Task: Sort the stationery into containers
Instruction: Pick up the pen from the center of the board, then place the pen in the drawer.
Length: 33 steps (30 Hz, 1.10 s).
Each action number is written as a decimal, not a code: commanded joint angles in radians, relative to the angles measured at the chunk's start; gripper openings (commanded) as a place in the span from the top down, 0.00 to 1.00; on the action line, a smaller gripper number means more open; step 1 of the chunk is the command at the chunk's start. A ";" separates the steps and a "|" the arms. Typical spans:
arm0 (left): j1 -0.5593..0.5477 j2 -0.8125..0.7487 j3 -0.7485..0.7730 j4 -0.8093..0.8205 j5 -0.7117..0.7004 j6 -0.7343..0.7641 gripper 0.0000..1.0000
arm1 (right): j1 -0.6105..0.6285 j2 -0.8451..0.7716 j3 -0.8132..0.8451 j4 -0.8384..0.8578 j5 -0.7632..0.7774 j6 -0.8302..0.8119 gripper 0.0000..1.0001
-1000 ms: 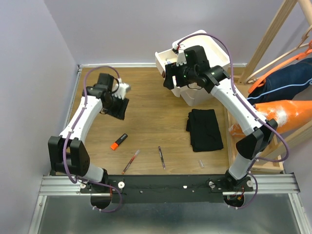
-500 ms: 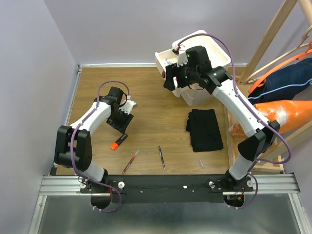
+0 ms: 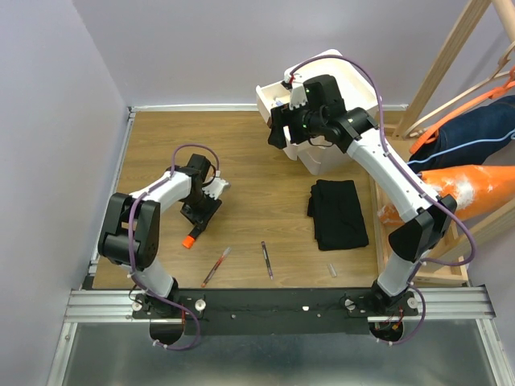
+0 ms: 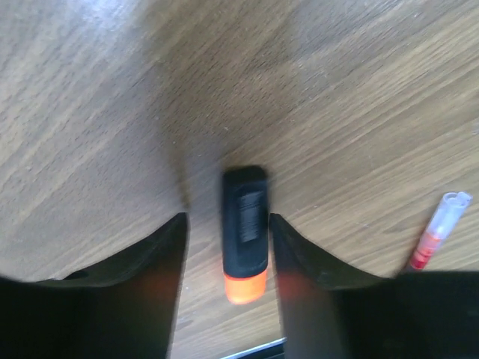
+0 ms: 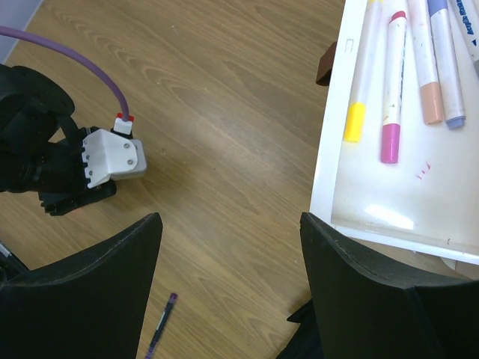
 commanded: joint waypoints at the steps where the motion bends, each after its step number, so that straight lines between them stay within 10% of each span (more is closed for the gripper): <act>1: -0.004 0.013 -0.018 0.023 -0.005 0.014 0.52 | 0.004 0.013 0.020 0.008 -0.006 -0.007 0.18; 8: -0.004 -0.037 0.031 -0.033 0.072 -0.037 0.95 | 0.002 0.017 0.033 0.010 0.015 -0.021 0.18; 20: -0.018 -0.108 0.631 -0.181 0.452 -0.075 0.98 | 0.001 -0.040 0.004 0.033 0.206 -0.072 0.18; 33: -0.078 0.202 1.002 0.605 0.661 -0.504 0.95 | -0.024 -0.098 0.016 0.118 0.645 -0.153 0.18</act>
